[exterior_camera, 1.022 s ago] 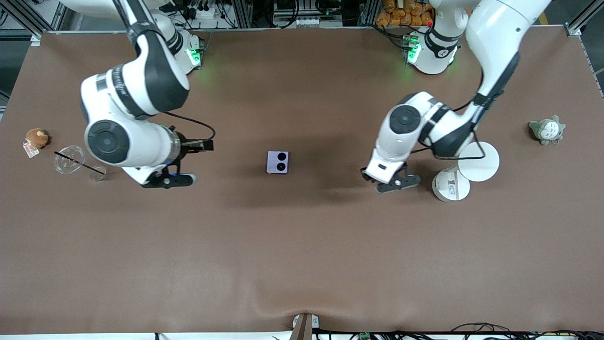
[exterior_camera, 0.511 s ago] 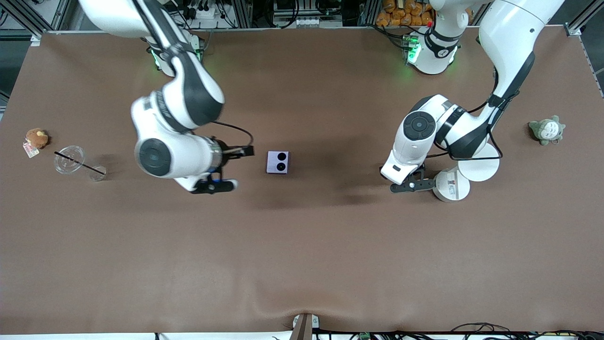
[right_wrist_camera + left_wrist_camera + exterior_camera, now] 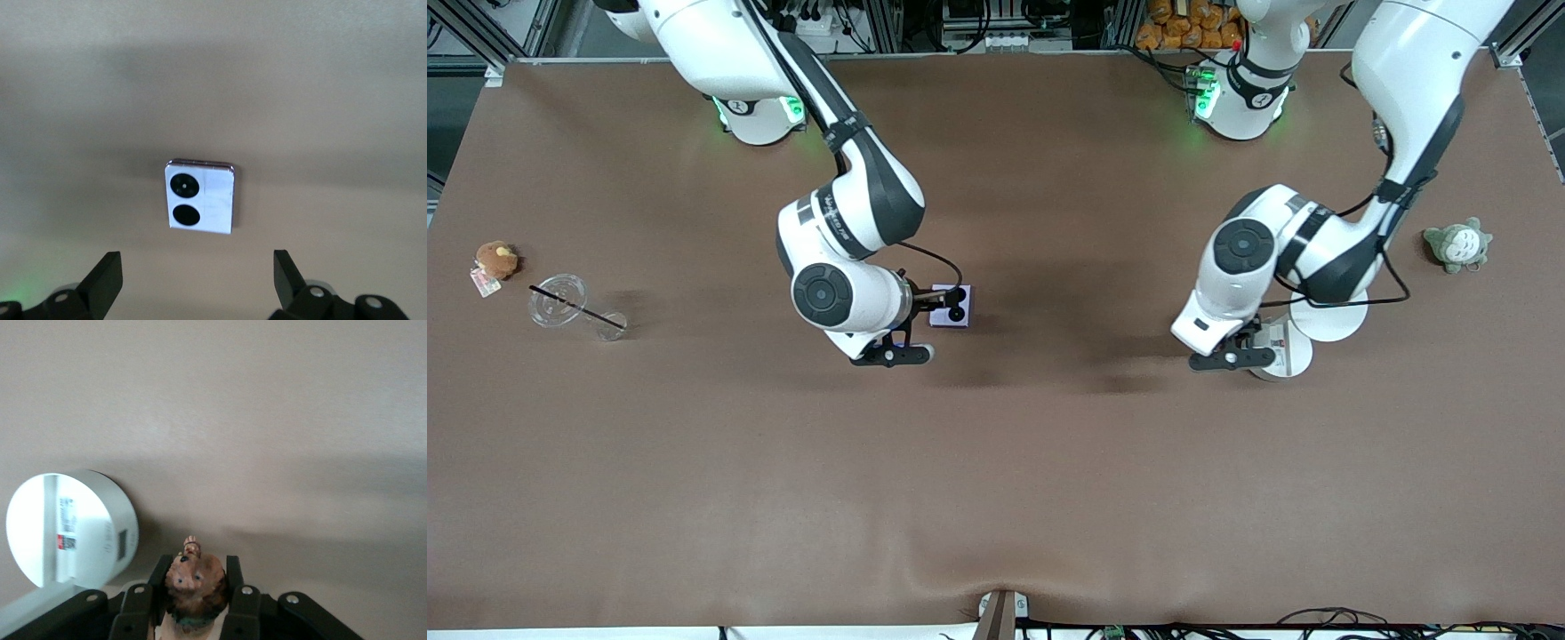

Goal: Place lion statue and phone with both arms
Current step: 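Lower the right gripper onto the white phone and close on it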

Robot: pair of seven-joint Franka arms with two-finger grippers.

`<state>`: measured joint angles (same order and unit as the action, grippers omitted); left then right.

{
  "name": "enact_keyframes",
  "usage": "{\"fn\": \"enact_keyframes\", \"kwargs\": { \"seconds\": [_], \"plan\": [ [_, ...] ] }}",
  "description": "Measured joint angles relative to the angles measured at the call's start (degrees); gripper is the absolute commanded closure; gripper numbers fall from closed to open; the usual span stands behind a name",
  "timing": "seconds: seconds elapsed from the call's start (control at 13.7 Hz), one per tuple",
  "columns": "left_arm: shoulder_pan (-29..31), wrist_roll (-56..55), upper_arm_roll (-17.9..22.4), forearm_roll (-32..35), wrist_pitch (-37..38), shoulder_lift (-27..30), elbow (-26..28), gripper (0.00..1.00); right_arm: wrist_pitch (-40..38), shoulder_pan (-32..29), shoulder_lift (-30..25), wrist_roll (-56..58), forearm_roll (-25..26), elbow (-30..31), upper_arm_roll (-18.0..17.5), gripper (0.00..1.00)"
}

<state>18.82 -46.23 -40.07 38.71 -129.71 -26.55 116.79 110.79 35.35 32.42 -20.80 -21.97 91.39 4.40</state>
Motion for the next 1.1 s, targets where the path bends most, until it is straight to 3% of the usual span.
{"fn": "enact_keyframes", "kwargs": {
  "seconds": [0.44,1.1],
  "plan": [
    [2.3,0.6,0.0,0.0,-2.5,-0.6,0.7,1.0,7.0,3.1,0.5,-3.0,0.7,5.3,0.1,0.0],
    [2.7,0.6,0.0,0.0,-4.5,-3.5,0.3,1.0,11.2,5.3,3.7,-6.9,2.8,5.9,0.1,0.0]
  ]
}}
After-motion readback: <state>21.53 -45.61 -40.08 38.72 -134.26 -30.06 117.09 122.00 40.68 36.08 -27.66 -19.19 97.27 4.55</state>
